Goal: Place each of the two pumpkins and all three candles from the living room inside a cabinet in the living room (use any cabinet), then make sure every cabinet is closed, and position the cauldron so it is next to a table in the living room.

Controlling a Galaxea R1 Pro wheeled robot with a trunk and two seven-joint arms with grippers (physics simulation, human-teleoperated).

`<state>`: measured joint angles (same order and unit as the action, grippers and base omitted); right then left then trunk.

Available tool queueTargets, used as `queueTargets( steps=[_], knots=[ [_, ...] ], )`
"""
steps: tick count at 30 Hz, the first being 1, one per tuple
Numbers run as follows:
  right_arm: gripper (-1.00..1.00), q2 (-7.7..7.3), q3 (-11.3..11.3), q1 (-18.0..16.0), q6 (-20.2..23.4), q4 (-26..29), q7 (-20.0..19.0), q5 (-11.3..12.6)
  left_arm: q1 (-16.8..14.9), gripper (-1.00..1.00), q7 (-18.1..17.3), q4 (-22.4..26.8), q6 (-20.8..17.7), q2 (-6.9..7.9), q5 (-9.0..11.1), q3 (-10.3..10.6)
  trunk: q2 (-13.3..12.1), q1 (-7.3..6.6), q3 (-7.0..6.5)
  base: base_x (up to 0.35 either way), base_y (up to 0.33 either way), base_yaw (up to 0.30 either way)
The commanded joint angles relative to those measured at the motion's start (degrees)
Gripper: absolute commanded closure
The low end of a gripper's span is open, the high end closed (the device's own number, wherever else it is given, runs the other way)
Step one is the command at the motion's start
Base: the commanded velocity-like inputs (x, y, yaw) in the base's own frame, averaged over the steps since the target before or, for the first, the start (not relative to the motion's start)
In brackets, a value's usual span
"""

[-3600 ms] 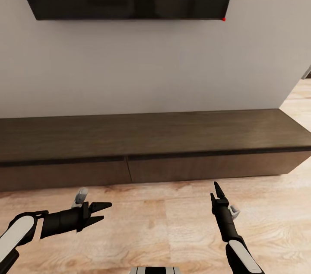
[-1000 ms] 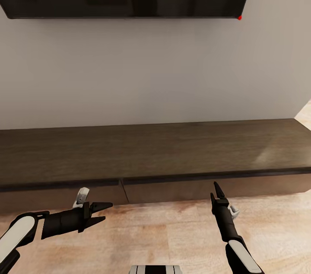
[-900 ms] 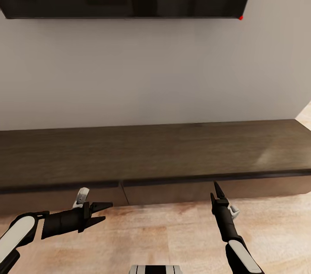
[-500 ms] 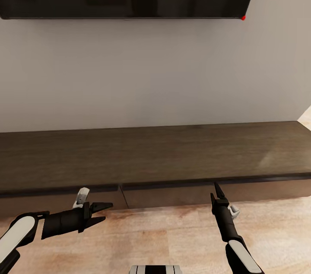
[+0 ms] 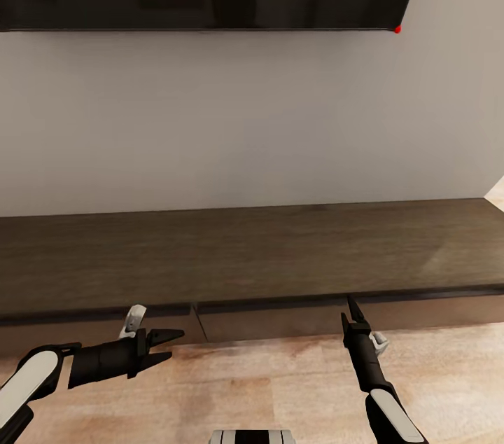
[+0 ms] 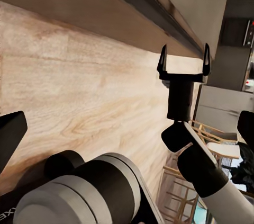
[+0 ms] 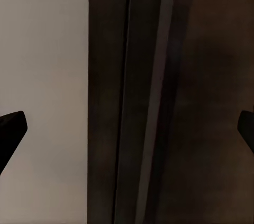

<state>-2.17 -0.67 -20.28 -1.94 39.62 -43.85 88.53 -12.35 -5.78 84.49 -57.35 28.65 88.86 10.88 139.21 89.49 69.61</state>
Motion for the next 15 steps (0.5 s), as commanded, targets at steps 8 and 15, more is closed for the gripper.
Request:
queueTargets(
  steps=[8,15],
  knots=[
    [-1.00,-0.02,0.1,0.0,-0.2,0.0,-0.2,0.3,0.0,-1.00,-0.6,0.0,0.0,0.00,-0.5,0.1,1.2,0.65,0.58,0.001,0.000,0.000],
    [-1.00,-0.02,0.1,0.0,-0.2,-0.1,-0.2,0.3,0.0,-1.00,-0.6,0.0,0.0,0.00,-0.5,0.1,2.4,1.31,1.12,0.000,0.000,0.000]
  ],
)
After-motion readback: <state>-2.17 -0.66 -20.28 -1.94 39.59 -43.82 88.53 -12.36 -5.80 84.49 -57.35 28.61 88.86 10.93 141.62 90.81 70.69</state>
